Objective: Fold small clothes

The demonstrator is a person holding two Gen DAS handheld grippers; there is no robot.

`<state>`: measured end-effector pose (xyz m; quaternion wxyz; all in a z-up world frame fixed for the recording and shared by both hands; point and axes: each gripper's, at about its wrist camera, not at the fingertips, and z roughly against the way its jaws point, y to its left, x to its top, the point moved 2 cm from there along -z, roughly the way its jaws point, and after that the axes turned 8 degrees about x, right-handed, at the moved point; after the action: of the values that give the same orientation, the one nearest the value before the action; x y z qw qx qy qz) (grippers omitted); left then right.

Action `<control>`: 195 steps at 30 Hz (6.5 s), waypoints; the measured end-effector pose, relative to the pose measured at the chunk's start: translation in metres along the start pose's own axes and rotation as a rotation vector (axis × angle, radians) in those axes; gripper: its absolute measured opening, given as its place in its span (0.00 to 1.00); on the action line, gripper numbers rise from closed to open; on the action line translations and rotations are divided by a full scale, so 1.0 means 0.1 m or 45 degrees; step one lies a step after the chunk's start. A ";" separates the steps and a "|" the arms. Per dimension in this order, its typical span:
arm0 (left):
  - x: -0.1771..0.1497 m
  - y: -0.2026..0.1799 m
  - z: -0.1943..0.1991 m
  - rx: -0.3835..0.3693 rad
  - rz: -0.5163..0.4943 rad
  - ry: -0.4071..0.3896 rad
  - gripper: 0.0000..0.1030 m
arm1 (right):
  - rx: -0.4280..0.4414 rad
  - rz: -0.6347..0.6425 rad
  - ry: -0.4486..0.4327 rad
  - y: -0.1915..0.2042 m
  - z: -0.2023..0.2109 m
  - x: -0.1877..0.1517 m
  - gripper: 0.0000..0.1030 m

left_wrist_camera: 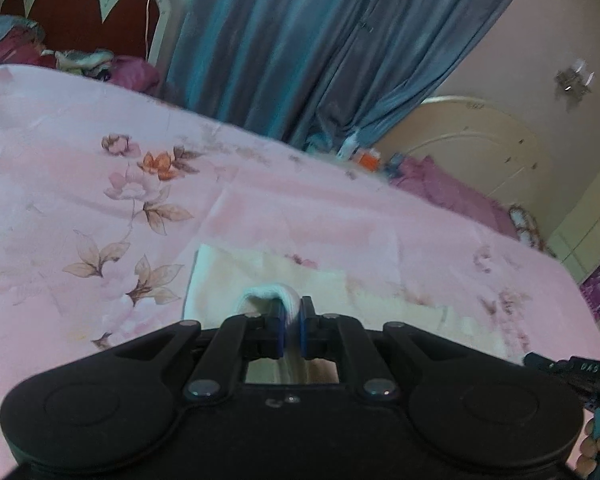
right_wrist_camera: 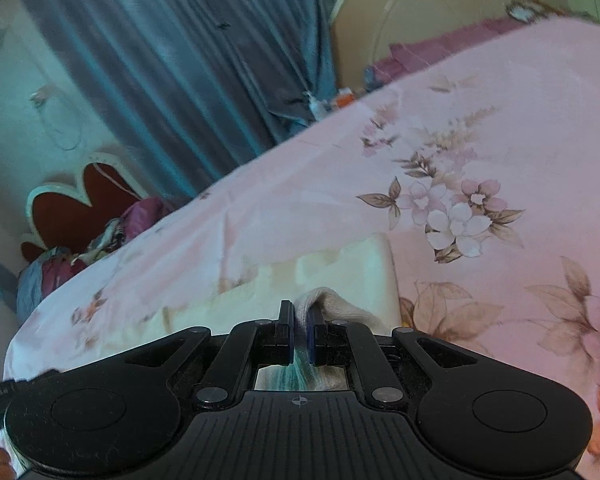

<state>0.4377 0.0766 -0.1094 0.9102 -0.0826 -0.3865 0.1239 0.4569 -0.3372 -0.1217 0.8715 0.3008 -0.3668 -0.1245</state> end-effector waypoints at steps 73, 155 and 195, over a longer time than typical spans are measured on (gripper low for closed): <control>-0.09 -0.02 -0.49 0.250 -0.242 -0.154 0.51 | -0.129 0.396 -0.028 0.04 -0.44 0.17 0.41; -1.24 -0.17 0.53 0.120 -0.354 0.179 0.75 | -0.353 0.583 0.193 0.51 0.32 -1.56 0.42; -1.38 0.29 0.09 -0.207 0.720 0.014 0.42 | 0.011 0.645 0.204 1.08 -0.29 -1.17 0.44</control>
<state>0.3339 0.0648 -0.2049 0.8320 -0.2603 -0.3520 0.3408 0.3953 -0.1883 -0.1377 0.8998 0.2120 -0.3608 0.1235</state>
